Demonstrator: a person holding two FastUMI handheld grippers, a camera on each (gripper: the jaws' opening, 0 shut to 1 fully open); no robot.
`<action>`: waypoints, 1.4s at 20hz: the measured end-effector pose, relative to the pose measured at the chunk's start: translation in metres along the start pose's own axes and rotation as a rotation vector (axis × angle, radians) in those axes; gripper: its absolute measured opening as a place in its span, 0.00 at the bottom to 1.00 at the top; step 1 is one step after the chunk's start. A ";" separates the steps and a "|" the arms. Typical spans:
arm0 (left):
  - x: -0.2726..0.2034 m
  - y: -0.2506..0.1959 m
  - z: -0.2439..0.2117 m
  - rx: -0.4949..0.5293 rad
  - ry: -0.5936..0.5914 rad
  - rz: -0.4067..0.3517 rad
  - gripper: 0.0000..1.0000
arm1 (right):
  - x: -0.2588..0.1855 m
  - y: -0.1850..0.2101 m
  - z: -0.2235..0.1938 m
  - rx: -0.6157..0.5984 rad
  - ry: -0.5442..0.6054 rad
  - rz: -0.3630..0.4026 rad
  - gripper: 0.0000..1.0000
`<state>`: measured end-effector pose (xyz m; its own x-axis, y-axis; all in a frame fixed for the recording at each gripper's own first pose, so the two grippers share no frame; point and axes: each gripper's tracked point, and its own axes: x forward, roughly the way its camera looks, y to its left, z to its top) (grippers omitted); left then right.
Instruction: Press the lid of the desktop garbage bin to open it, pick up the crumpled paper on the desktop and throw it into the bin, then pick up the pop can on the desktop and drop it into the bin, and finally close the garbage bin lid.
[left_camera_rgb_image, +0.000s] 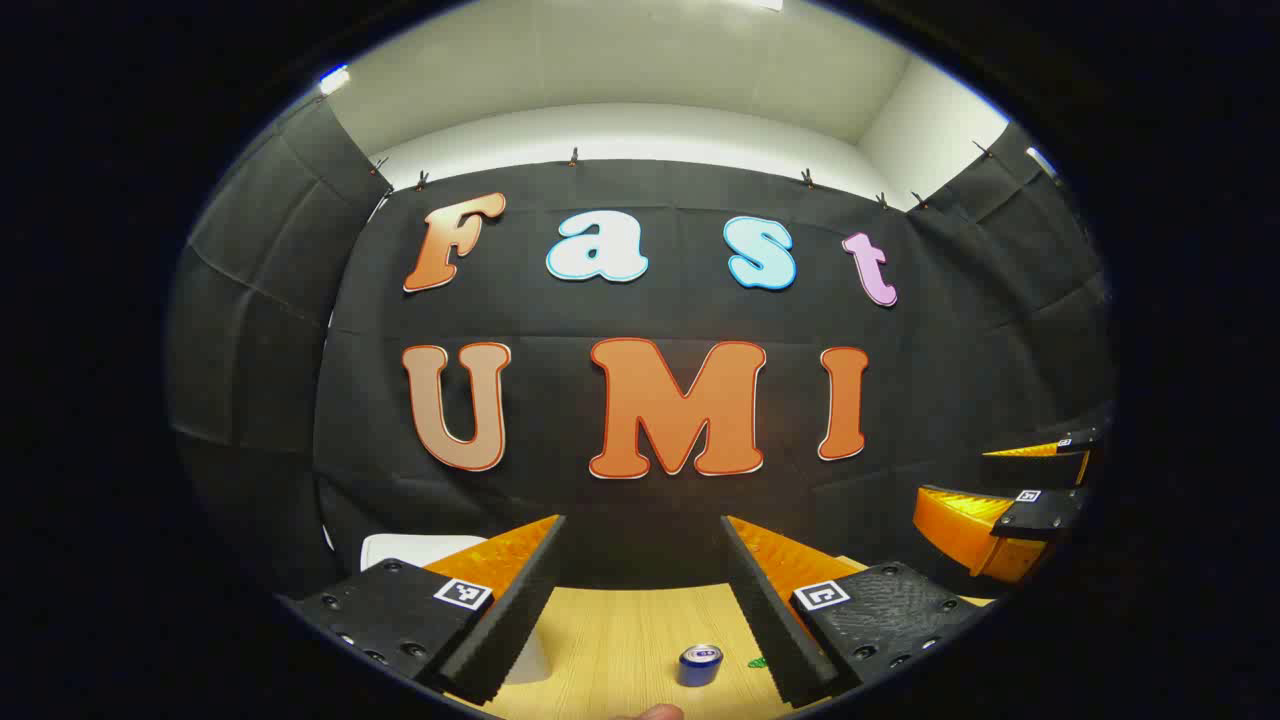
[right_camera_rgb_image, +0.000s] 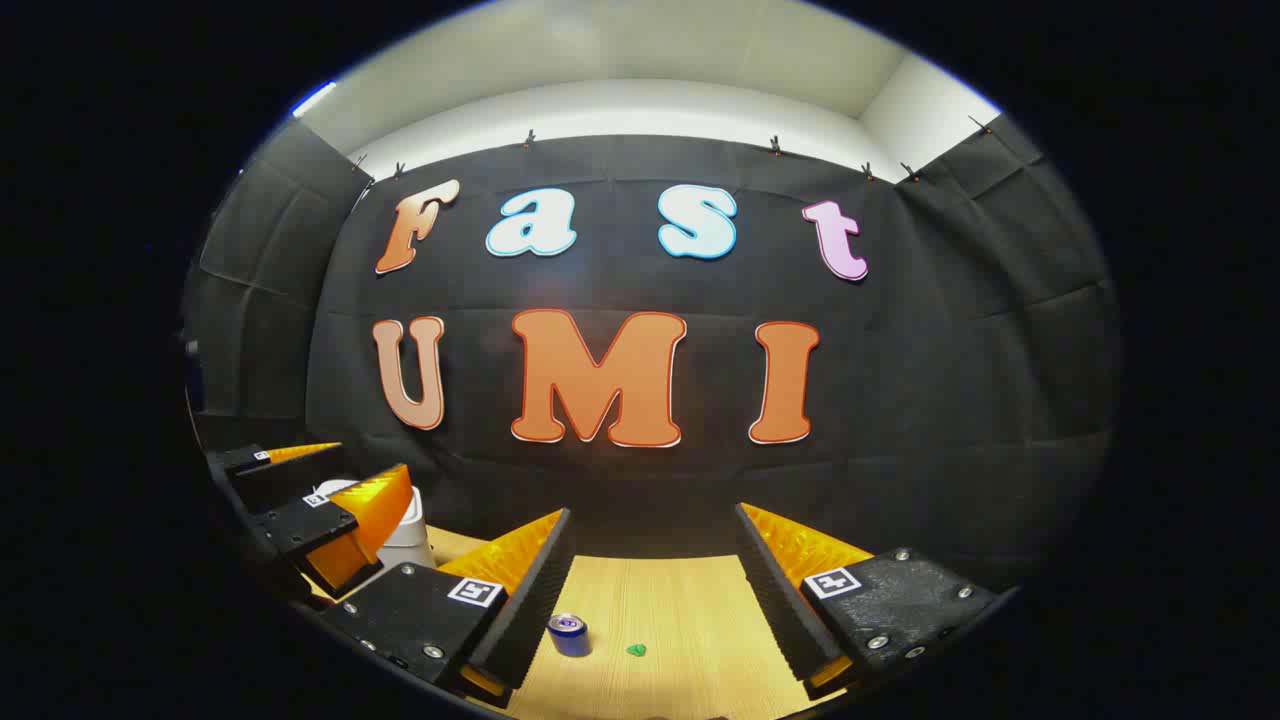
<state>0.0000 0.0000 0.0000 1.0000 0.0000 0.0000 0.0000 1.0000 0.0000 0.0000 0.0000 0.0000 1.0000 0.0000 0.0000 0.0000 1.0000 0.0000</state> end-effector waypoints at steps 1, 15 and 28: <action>-0.002 0.000 -0.004 0.005 0.006 -0.004 0.95 | -0.001 -0.004 -0.007 0.005 0.013 -0.004 0.93; -0.021 -0.016 -0.020 -0.010 0.026 0.065 0.95 | 0.000 -0.023 -0.049 0.063 0.049 0.105 0.94; -0.022 -0.034 -0.015 -0.032 0.039 0.046 0.93 | 0.009 -0.008 -0.058 0.056 0.068 0.159 0.94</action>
<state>-0.0221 -0.0336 -0.0151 0.9982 0.0453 -0.0394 -0.0465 0.9984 -0.0309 0.0086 -0.0075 -0.0585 0.9851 0.1601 -0.0631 -0.1563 0.9858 0.0608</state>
